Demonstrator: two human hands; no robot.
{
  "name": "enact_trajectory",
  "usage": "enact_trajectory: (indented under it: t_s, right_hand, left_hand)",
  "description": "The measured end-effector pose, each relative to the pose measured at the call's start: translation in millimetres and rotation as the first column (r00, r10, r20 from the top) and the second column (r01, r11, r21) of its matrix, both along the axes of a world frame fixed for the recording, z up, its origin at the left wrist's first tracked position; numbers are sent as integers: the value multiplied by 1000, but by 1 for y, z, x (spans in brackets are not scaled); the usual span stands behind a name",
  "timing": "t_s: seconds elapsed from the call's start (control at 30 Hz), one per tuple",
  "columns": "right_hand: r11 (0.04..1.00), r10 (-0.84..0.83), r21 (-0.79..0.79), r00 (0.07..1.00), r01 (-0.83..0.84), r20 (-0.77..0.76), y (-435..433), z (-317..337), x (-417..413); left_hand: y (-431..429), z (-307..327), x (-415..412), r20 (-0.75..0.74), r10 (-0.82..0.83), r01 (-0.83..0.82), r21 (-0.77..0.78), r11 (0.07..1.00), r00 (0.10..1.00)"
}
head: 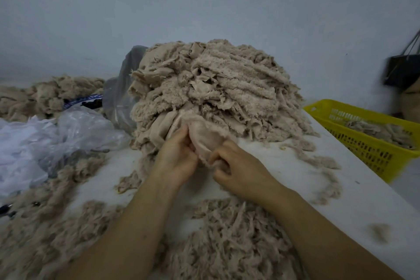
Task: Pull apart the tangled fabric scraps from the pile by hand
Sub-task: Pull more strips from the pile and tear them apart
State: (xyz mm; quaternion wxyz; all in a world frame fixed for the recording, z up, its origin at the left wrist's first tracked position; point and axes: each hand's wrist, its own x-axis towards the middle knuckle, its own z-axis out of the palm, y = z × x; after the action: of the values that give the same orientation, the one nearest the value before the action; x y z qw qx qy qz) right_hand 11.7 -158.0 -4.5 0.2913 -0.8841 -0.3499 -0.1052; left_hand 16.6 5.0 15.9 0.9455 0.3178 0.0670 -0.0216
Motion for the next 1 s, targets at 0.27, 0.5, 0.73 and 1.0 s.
enact_trajectory:
  t_s: [0.27,0.5,0.73,1.0]
  right_hand:
    - [938,-180,293,983,183,-38,-9,-2,9]
    - [838,-146,468,943,279,-300,-5,-2,14]
    - [403,309,790,744,463,-593,-12,10,15]
    - [312,438,818,691,483,-575,-19,10,20]
  left_hand:
    - [-3,4,-4,73,55,-53,-25,998,996]
    - [-20,2,-7,64,-68,65,48,997,996]
    - [-6,-1,0,122,41,-21,-164,986,992]
    - [-4,-2,3,144,192,-200,37,979,971]
